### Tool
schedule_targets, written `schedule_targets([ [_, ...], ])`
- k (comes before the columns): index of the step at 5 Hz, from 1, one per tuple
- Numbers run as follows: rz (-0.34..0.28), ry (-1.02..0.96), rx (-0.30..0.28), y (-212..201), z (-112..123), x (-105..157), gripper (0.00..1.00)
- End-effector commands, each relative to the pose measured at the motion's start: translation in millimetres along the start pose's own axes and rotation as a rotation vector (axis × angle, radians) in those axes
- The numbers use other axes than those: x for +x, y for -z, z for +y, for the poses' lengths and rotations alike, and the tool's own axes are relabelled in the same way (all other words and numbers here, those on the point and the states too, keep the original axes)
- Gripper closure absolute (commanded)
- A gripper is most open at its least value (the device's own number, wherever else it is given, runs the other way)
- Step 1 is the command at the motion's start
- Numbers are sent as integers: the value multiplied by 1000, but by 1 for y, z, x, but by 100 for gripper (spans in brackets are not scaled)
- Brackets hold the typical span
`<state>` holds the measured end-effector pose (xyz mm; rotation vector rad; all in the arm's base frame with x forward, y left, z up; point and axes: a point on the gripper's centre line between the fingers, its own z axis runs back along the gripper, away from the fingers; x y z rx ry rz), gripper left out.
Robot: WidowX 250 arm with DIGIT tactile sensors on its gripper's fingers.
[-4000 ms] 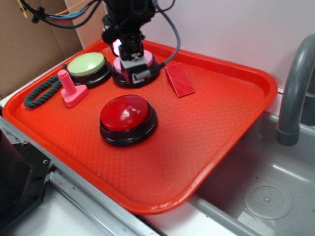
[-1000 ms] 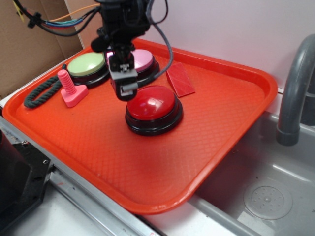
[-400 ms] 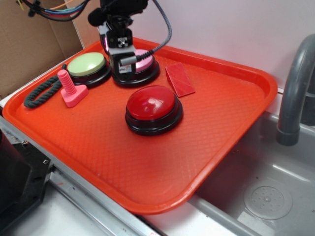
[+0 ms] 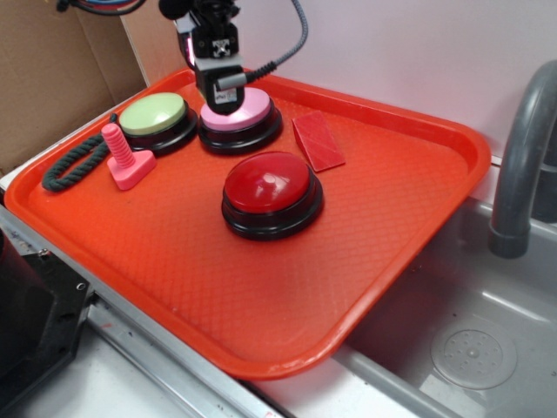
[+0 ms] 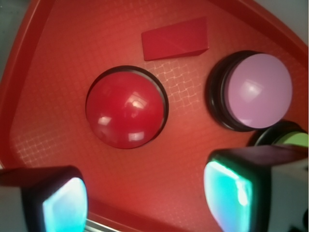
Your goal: Push the red button.
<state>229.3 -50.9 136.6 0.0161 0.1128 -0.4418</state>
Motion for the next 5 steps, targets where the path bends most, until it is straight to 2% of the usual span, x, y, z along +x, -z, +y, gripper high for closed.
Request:
schedule_targets([
  [1, -54, 8, 11, -20, -1, 9, 0],
  [3, -52, 3, 17, -26, -4, 10, 0],
  [5, -14, 16, 24, -29, -9, 14, 0],
])
